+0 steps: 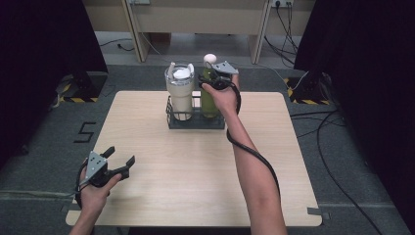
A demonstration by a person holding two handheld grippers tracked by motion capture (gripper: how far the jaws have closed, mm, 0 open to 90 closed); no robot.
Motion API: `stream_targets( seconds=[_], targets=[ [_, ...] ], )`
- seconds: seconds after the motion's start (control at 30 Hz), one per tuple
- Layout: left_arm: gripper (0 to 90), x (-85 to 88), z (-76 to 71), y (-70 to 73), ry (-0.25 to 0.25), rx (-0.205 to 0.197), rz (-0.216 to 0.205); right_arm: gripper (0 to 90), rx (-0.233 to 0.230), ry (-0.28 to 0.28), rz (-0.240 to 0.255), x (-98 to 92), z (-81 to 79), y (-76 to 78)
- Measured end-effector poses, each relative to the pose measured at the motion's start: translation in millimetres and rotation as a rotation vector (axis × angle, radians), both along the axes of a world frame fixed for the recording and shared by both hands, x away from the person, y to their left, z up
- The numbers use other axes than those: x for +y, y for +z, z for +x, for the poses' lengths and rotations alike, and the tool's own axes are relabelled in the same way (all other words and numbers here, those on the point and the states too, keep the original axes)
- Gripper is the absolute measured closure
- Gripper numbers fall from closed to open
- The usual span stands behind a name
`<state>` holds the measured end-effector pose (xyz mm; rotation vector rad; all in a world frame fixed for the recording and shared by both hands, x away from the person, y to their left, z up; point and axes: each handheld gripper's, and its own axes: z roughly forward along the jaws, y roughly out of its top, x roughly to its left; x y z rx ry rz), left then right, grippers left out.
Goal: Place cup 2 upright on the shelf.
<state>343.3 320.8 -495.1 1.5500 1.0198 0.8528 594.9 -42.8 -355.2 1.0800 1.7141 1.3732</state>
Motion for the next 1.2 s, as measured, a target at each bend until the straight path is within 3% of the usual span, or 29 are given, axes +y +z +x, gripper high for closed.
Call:
stream_targets(
  seconds=[0.27, 1.2],
  targets=[
    [14.0, -0.5, 0.3, -0.4, -0.001, 0.000, 0.002, 15.0, 0.021, 0.005, 0.006, -3.5, -1.0, -2.8],
    [14.0, -0.7, 0.0, -0.8, 0.008, 0.004, 0.007, 10.4, -0.008, 0.031, -0.004, -16.7, -34.2, 0.6]
  ],
)
